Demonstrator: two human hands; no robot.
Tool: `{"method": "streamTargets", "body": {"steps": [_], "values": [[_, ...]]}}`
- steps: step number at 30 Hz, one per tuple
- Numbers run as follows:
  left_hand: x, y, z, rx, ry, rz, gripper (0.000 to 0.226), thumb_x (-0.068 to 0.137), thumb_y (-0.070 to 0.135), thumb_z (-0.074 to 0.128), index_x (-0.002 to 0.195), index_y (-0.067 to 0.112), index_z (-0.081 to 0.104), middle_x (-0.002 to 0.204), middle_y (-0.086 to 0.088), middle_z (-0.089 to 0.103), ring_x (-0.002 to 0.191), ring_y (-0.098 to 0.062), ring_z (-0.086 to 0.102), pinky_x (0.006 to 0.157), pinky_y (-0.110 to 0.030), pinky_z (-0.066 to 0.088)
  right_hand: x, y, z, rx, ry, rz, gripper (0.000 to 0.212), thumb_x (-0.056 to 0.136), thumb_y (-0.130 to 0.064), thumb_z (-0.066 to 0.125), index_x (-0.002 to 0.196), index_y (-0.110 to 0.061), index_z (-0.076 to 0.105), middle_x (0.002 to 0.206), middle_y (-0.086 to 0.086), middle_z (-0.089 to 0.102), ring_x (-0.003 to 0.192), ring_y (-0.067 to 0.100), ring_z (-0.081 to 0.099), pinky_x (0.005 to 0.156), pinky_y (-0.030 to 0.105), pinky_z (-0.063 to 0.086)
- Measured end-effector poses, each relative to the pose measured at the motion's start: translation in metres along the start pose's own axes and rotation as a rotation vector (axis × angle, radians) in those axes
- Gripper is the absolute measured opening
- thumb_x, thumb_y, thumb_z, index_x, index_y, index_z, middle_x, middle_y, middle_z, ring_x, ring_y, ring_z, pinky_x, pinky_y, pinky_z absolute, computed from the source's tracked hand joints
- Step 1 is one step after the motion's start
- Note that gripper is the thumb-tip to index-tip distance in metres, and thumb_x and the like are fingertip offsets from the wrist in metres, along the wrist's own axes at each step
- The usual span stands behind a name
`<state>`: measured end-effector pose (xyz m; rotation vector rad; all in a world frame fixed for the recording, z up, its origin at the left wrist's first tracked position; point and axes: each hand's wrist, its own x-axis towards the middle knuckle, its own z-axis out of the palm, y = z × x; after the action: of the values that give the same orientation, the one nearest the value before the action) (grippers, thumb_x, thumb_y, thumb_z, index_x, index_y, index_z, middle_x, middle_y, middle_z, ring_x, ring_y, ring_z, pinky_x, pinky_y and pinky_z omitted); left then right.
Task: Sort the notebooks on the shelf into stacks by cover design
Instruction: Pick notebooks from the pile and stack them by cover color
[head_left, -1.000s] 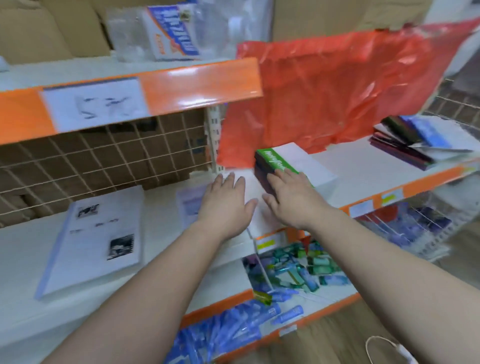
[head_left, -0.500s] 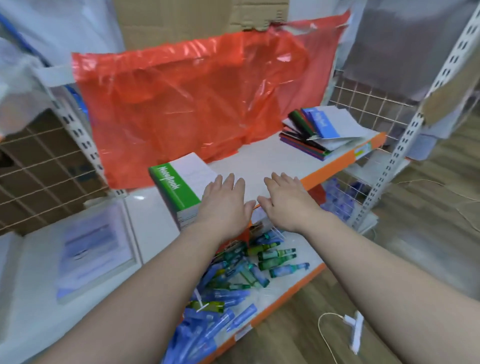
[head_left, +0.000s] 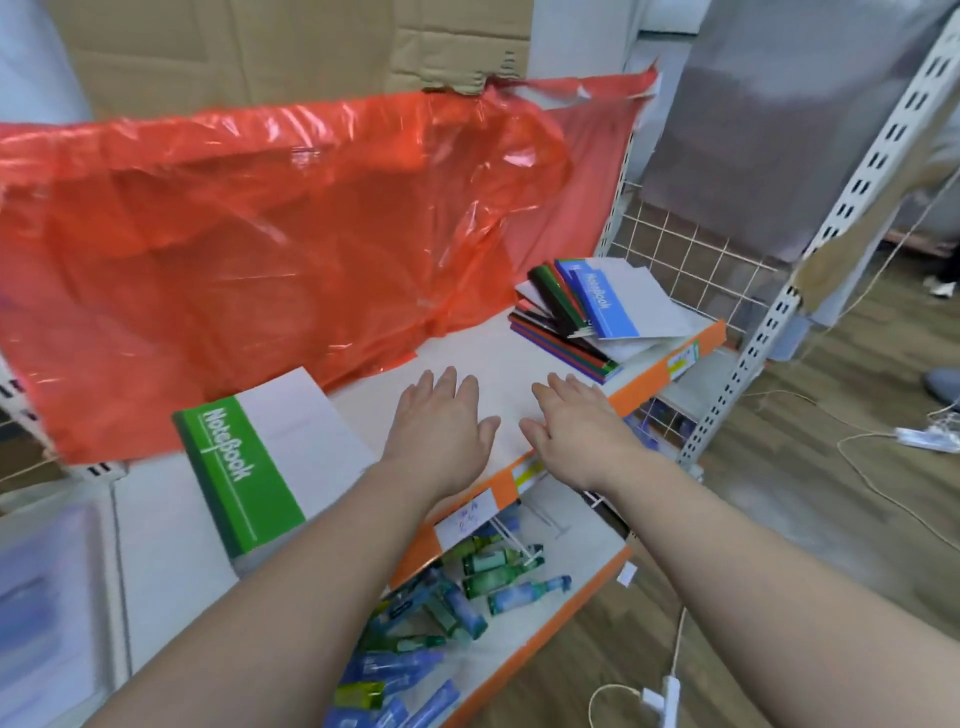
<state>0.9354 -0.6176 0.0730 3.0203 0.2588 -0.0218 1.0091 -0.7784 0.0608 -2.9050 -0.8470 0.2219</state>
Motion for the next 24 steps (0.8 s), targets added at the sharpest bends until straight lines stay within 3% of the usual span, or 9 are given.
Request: {"method": "streamTargets", "body": {"steps": [7,14,19,24], "values": [[0.048,0.016,0.012,-0.007,-0.035,-0.065,0.063,0.102,0.048,0.032,0.154,0.013,0.021,0.163,-0.014,0.016,0.149,-0.036,0.011,0.121,-0.045,0.015,0.053,0.037,-0.004,-0.066,0.018,-0.061,0.058,0.102,-0.044,0.029,0.149,-0.013,0.026,0.159,0.011,0.017,0.148,0.03,0.009,0.119,0.045,0.01],[0.088,0.036,0.024,0.02,-0.038,-0.215,0.058,0.101,0.05,0.032,0.145,0.013,0.033,0.152,-0.013,0.035,0.141,-0.038,0.028,0.114,-0.046,0.027,0.105,0.09,-0.014,-0.145,0.0,-0.133,0.062,0.101,-0.046,0.03,0.152,-0.013,0.022,0.16,0.013,0.014,0.147,0.032,0.01,0.119,0.047,0.012],[0.103,0.052,0.025,-0.002,-0.054,-0.255,0.062,0.102,0.048,0.031,0.152,0.013,0.024,0.162,-0.014,0.019,0.149,-0.037,0.015,0.121,-0.044,0.016,0.13,0.119,-0.019,-0.146,0.028,-0.132,0.064,0.1,-0.045,0.035,0.153,-0.015,0.016,0.162,0.011,0.009,0.148,0.032,0.004,0.12,0.047,0.007],[0.123,0.054,0.026,0.012,-0.042,-0.248,0.059,0.102,0.048,0.031,0.15,0.013,0.027,0.161,-0.014,0.021,0.148,-0.037,0.016,0.12,-0.044,0.017,0.145,0.14,-0.018,-0.19,0.03,-0.054,0.067,0.099,-0.032,0.048,0.152,-0.011,0.014,0.16,0.015,0.009,0.148,0.034,0.004,0.119,0.049,0.012]]}}
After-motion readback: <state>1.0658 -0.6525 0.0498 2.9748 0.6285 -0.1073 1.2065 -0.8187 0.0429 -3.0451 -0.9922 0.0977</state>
